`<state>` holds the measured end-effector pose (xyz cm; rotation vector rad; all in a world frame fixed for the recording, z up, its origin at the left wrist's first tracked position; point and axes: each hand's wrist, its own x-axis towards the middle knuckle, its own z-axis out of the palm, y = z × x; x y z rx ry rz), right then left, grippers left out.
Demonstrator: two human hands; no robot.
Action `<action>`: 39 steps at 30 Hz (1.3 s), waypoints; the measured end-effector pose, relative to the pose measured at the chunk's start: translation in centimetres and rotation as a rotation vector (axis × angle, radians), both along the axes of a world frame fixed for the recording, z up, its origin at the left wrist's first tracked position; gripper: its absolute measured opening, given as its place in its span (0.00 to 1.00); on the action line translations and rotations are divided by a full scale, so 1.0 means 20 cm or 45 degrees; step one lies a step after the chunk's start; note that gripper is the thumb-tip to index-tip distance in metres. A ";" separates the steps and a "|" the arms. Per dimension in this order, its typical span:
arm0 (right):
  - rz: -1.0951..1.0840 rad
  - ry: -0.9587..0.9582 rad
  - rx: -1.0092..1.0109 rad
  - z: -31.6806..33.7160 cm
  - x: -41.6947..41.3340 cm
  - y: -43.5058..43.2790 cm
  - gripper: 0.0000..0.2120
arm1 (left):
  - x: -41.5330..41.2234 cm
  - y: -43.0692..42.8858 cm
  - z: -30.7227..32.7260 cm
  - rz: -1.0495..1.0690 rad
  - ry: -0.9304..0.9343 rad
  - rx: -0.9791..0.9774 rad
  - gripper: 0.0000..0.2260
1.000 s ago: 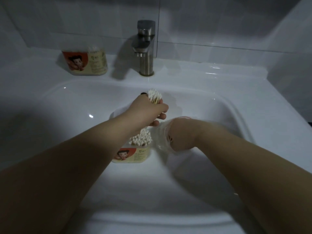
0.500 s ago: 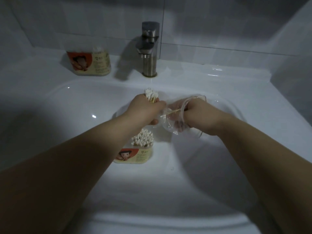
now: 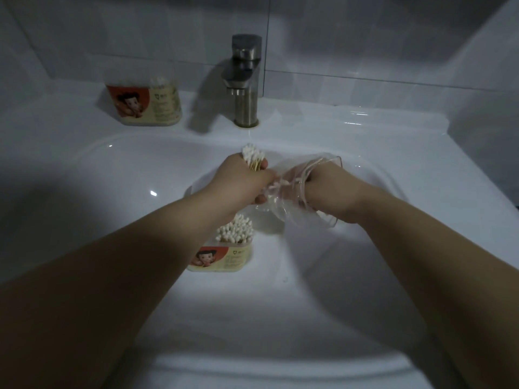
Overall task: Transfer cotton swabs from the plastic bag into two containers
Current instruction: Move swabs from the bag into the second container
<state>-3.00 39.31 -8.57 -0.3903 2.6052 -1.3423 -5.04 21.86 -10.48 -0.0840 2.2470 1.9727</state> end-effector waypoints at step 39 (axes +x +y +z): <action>0.148 -0.456 -1.169 0.14 0.03 0.08 0.08 | -0.03 -0.10 0.01 0.202 0.113 -0.719 0.04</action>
